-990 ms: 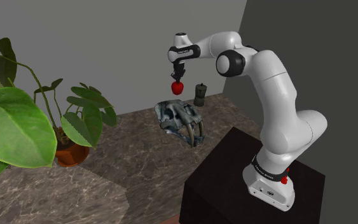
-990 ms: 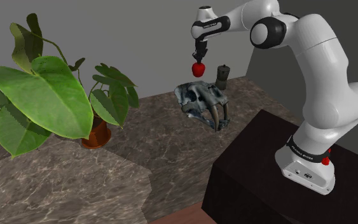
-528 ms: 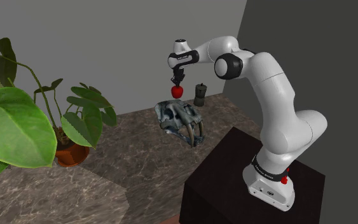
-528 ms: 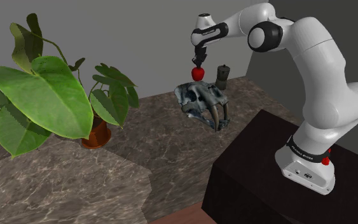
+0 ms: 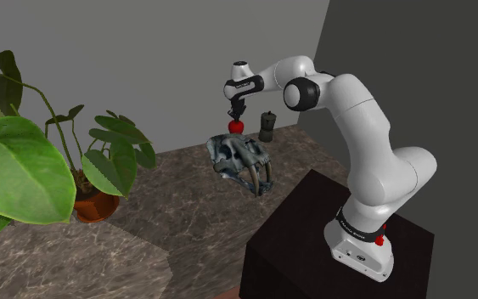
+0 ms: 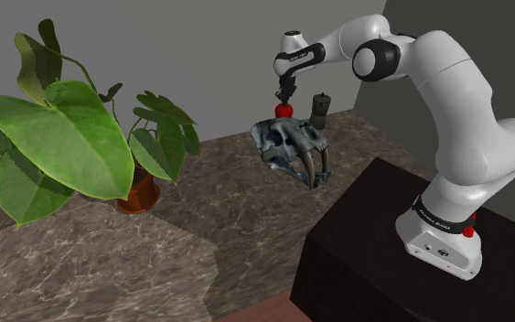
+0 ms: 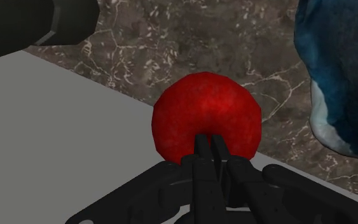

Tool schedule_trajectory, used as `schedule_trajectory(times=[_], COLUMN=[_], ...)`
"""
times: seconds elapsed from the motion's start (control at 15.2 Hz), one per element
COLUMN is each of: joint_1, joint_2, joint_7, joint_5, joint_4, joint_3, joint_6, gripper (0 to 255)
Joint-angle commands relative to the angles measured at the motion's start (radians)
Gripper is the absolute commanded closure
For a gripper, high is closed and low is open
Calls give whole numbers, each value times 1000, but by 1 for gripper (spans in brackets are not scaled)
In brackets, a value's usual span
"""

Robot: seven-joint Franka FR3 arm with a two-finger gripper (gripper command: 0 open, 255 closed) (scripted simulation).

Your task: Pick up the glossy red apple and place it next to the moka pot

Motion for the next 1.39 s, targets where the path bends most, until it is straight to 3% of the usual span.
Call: schedule_trajectory(times=[0.0,0.92,0.99,1.32], joint_1=[-1,2,2,2], joint_2=[15,83,83,83], joint_7=[0,3,3,3], joint_5=[-1,-4,-4,-4], joint_4=[-2,28,28,28], joint_3=[-1,-5,-5,-5], joint_6=[18,56,56,56], gripper=[255,255,0,0])
